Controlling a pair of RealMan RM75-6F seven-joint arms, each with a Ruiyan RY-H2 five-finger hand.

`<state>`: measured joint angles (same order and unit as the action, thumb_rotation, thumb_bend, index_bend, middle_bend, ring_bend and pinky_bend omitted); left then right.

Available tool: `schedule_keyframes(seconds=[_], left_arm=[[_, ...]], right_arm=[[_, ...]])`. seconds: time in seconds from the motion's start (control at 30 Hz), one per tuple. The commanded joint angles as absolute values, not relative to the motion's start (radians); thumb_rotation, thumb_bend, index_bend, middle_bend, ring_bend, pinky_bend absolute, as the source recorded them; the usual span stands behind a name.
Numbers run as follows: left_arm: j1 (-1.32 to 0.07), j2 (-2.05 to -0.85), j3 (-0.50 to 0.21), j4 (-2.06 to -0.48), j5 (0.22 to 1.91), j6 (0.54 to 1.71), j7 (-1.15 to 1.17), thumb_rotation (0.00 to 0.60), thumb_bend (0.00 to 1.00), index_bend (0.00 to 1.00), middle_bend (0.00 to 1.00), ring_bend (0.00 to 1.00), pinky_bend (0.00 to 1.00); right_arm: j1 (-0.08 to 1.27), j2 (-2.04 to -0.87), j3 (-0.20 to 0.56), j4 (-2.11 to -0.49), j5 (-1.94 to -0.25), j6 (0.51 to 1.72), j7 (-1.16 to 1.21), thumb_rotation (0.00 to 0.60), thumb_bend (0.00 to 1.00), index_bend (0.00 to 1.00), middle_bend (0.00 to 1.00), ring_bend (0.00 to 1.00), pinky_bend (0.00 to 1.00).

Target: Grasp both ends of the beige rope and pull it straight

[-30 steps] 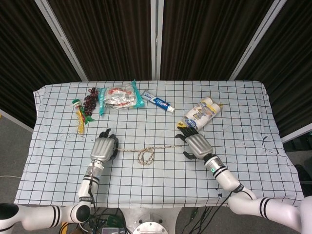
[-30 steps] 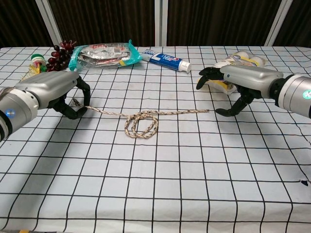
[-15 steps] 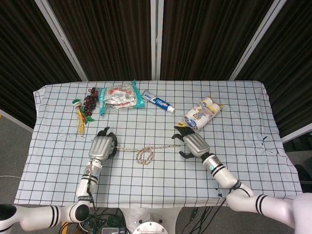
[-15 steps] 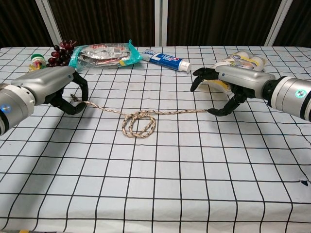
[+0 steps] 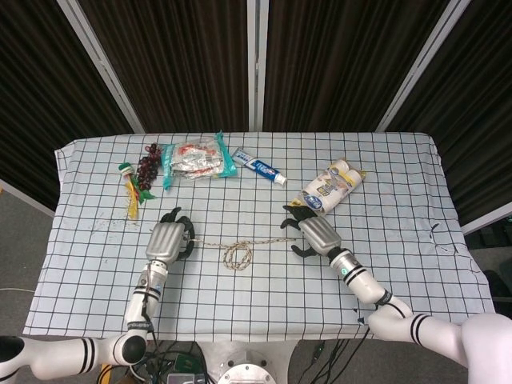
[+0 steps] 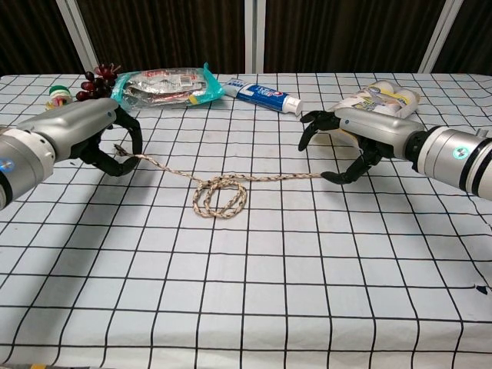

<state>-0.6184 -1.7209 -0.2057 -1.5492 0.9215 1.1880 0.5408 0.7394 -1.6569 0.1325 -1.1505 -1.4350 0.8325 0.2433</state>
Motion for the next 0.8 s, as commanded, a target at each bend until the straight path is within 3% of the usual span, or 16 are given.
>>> schedule_keyframes(seconds=[0.03,0.8], left_arm=[[-0.618,-1.720,-0.206,-1.551,0.925,1.191,0.538,0.600,0.43,0.62,0.31,0.08,0.17],[-0.614,-1.719,-0.204,-1.547,0.921,1.190,0.533,0.600,0.43,0.62,0.33,0.08,0.17]], right_arm=[[0.745,-1.662,0.133,-1.144,-1.432,0.831,0.231,0.600,0.31,0.31,0.03,0.00,0.00],[0.761,-1.738,0.129,-1.075,-1.395,0.836,0.148,0.600,0.31,0.39,0.04,0.00,0.00]])
